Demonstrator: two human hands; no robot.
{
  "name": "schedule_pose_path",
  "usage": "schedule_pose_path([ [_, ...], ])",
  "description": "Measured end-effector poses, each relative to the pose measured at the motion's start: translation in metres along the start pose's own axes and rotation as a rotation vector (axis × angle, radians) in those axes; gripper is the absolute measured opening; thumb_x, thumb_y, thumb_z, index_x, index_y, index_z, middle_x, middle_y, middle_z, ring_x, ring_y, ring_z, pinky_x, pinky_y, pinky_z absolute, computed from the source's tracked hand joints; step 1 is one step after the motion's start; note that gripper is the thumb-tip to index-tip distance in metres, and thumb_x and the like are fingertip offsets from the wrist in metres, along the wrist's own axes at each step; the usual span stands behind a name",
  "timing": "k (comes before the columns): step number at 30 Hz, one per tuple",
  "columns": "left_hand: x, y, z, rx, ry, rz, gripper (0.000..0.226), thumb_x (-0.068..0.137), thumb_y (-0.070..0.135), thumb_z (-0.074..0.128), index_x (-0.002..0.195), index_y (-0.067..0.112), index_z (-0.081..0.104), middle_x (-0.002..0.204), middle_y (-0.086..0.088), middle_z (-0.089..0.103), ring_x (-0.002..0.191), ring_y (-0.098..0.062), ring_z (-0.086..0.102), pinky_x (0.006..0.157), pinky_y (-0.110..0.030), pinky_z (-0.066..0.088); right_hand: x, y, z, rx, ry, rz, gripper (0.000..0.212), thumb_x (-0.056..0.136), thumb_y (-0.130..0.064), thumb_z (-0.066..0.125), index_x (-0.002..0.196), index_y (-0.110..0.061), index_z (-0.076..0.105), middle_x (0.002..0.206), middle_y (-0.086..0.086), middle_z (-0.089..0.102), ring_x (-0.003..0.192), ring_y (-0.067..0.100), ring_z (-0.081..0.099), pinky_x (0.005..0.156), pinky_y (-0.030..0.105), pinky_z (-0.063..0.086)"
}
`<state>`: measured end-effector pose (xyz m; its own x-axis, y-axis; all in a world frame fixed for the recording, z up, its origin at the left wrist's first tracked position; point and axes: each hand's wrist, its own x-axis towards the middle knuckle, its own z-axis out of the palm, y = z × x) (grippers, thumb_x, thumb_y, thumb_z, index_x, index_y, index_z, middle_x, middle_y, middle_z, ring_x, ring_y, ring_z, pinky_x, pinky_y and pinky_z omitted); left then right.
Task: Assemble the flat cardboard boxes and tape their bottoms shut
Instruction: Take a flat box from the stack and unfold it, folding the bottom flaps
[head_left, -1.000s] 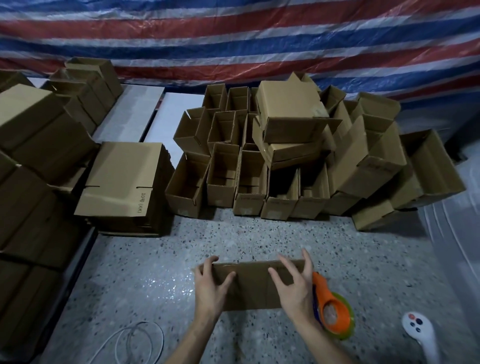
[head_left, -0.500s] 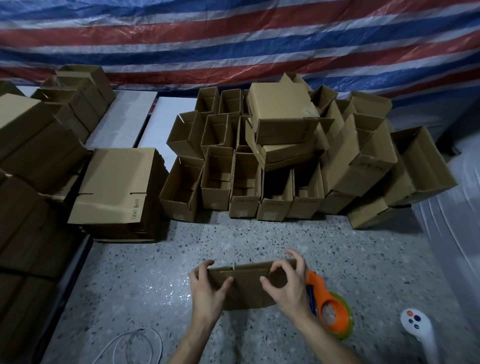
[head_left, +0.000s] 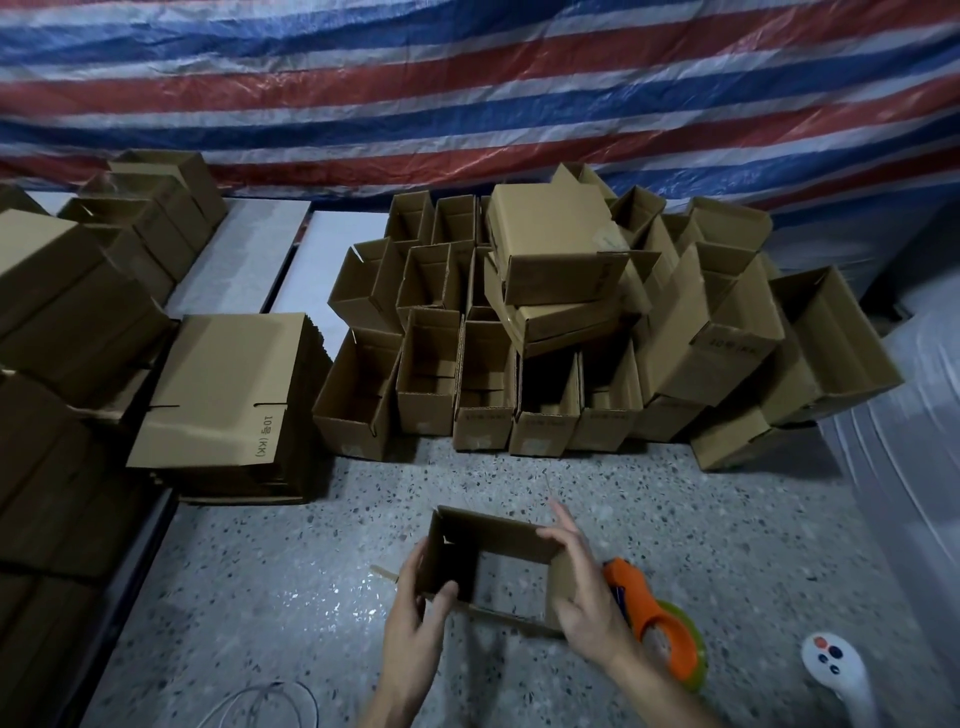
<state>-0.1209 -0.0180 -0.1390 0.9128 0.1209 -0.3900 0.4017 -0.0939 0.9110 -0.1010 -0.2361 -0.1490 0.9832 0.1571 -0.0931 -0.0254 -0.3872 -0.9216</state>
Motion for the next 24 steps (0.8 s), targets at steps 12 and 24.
schedule_pose_path([
  [12,0.009,0.003,-0.012,-0.130,0.094,-0.156,0.021,0.097,0.022,0.064,0.088,0.003,0.064,0.083,-0.002,0.068,0.069,-0.006,0.066,0.067,-0.032,0.059,-0.009,0.004,-0.005,0.271,0.307,0.283,0.045,0.094,-0.003,0.065,0.126,-0.034,0.059,0.130,-0.024,0.056,0.125,-0.009,0.050,0.105,0.016,0.040],
  [24,0.012,-0.002,-0.024,-0.171,-0.052,-0.206,0.010,0.087,0.021,0.075,0.094,0.027,0.072,0.101,0.001,0.072,0.087,-0.014,0.071,0.076,-0.035,0.059,-0.012,0.011,-0.019,0.708,0.241,0.490,0.040,0.086,-0.021,0.057,0.124,-0.032,0.066,0.136,-0.012,0.061,0.137,0.015,0.048,0.121,0.047,0.028],
])
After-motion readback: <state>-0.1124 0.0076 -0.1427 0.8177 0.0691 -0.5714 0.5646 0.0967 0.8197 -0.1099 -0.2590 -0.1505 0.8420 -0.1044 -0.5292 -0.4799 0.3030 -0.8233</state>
